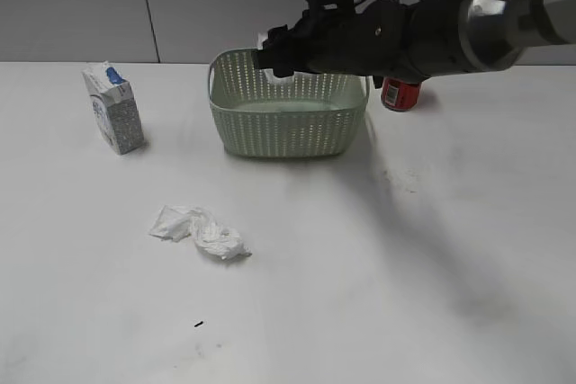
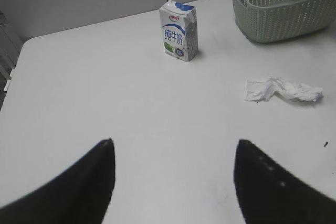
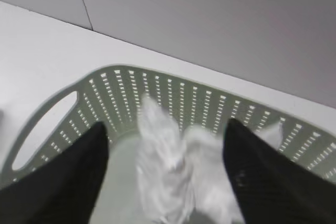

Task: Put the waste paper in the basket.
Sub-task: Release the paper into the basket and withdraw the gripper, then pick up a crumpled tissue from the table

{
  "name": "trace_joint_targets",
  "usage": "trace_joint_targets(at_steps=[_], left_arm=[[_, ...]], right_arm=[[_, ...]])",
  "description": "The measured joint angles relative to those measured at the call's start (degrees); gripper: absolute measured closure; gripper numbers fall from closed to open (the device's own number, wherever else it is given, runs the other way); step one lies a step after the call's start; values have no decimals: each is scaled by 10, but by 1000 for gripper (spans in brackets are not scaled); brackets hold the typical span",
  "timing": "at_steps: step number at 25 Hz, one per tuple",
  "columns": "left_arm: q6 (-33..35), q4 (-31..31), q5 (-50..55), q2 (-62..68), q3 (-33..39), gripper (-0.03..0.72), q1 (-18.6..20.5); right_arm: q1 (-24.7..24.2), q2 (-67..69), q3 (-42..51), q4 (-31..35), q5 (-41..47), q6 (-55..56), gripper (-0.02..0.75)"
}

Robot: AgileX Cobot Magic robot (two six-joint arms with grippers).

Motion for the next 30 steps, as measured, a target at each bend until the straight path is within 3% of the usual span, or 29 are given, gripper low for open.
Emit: trace_joint_targets(at_steps=[2,8,10,14,18,23,27,30], left_arm=[[0,0,0,0,0,170,0],[0,0,0,0,0,170,0],[0,0,0,0,0,170,0],[0,1,0,0,0,170,0],[0,1,0,0,0,170,0],[0,1,-1,0,0,170,0],[0,1,-27,5,-12,170,0],[0,1,-68,41,-30,170,0]], right_arm=[[0,0,0,5,0,1,129],[0,-20,0,10,51,2,109],[0,-43,0,11,100,2,110],[0,-100,-3,-6,280,2,117],[-8,-131,-41,-95,500,2,139],[-27,-134,-101,-262,734,11,145],[-65,-137,-110,-376,789,81,146],[-126,-137,-110,-386,792,140,146]])
